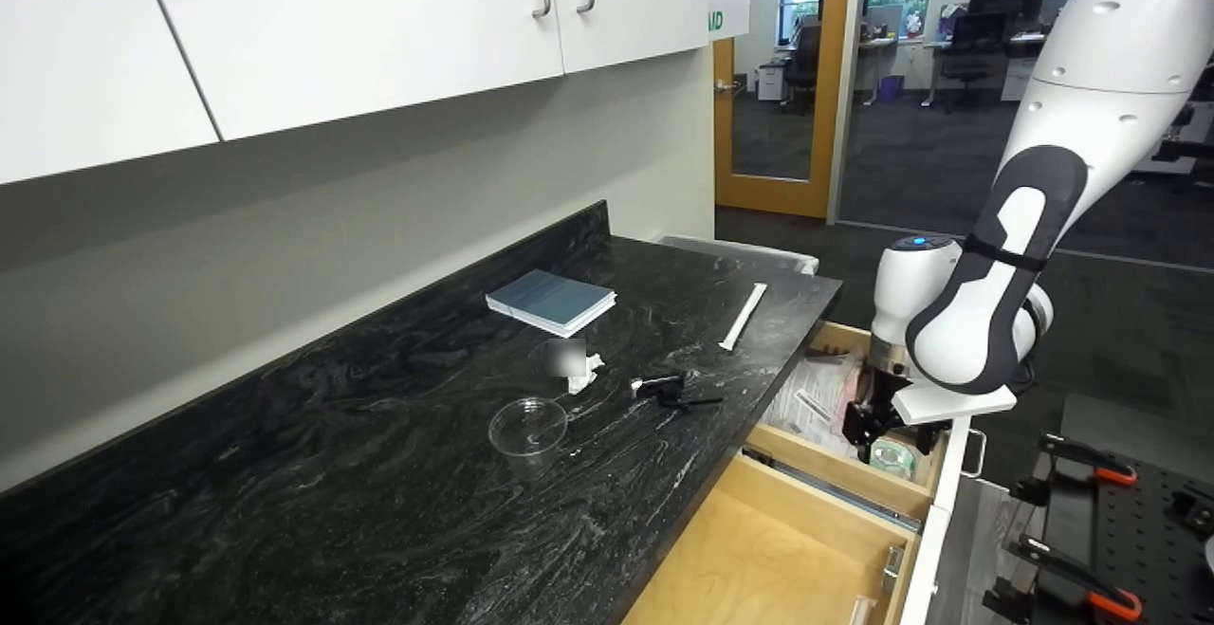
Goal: Open the first and second top drawers from the right of the cabinet. Pick up the tape from the first drawer and put it in the second drawer.
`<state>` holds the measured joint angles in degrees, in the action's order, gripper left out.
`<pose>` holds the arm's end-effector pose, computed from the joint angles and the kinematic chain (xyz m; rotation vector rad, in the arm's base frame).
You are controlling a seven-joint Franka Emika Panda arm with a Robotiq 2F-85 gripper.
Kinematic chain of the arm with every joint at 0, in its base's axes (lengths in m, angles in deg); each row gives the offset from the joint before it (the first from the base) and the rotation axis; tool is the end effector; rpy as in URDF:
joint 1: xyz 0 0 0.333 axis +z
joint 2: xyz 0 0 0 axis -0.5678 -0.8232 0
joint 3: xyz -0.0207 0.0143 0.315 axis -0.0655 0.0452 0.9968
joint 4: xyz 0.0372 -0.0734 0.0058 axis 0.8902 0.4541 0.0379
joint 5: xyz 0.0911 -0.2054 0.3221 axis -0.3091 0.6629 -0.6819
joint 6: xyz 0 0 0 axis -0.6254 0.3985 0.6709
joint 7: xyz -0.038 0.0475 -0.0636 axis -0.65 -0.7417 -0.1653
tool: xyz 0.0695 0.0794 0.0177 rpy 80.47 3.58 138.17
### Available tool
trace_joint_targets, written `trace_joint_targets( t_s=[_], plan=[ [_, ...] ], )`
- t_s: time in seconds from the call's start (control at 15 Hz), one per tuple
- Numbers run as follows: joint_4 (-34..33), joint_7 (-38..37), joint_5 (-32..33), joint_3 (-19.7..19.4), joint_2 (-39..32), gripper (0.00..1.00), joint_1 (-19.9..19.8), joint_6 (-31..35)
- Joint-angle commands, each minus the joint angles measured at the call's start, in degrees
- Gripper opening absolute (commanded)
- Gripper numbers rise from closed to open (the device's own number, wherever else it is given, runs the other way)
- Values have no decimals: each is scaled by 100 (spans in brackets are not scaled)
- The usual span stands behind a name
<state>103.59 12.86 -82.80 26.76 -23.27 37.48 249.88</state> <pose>0.3869 -0.0091 0.1225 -2.9183 1.1364 0.0905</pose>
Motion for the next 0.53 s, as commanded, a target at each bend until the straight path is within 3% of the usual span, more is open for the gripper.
trace_joint_targets(
  t_s=[0.0,0.07,0.13,0.33,0.47],
  plan=[
    [-195,-23,-142,-106,-304,100,238,114],
    [-251,-6,-169,-98,-345,95,229,115],
    [-270,8,-212,-79,-320,78,192,100],
    [-365,-15,-257,-163,-352,79,204,39],
    [-417,-65,-186,-312,-443,88,313,-19]
  ],
)
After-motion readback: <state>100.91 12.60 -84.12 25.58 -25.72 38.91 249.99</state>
